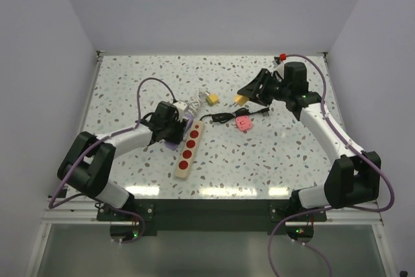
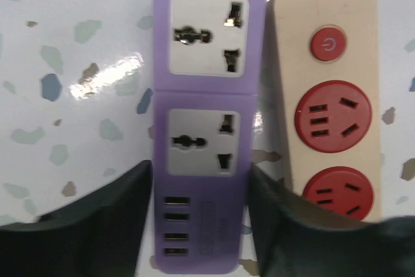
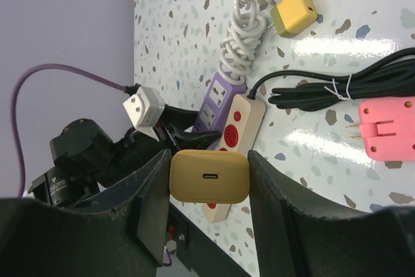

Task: Insert the plug

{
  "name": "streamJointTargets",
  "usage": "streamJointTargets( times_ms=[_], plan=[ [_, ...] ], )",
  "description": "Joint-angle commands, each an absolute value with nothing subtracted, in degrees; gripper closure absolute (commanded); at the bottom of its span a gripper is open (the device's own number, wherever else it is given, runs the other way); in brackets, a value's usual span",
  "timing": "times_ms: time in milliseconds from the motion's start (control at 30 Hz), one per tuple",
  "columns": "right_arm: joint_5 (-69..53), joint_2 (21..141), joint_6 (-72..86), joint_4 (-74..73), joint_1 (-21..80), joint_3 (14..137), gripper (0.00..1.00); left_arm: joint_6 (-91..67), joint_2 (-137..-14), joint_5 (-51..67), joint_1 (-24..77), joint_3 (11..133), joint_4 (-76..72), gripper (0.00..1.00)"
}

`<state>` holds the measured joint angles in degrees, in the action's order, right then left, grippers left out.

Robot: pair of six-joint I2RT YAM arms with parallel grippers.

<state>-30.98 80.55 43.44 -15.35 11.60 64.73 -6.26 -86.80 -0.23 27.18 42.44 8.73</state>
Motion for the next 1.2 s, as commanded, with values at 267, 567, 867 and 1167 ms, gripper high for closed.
streamJointTargets(
  times_ms=[267,567,867,1167],
  plan=[
    [-28.7,76.2,36.3,-19.0,11.4,63.5,1.0,-0.6,-93.9,2.9,35.1,49.4,3.9,1.0],
    [-23.7,73.3,28.8,-17.4,12.2,60.0,1.0,3.4,-96.1,11.4,38.3,52.8,2.6,1.0],
    [-16.2,78.3,20.7,-11.9,21.9,60.9,1.0,0.4,-92.1,5.7,38.1,51.9,7.5,0.61],
    [-12.2,84.8,14.0,-6.3,27.7,61.2,1.0,-7.4,-85.4,2.1,37.6,49.3,13.1,0.39]
  ],
)
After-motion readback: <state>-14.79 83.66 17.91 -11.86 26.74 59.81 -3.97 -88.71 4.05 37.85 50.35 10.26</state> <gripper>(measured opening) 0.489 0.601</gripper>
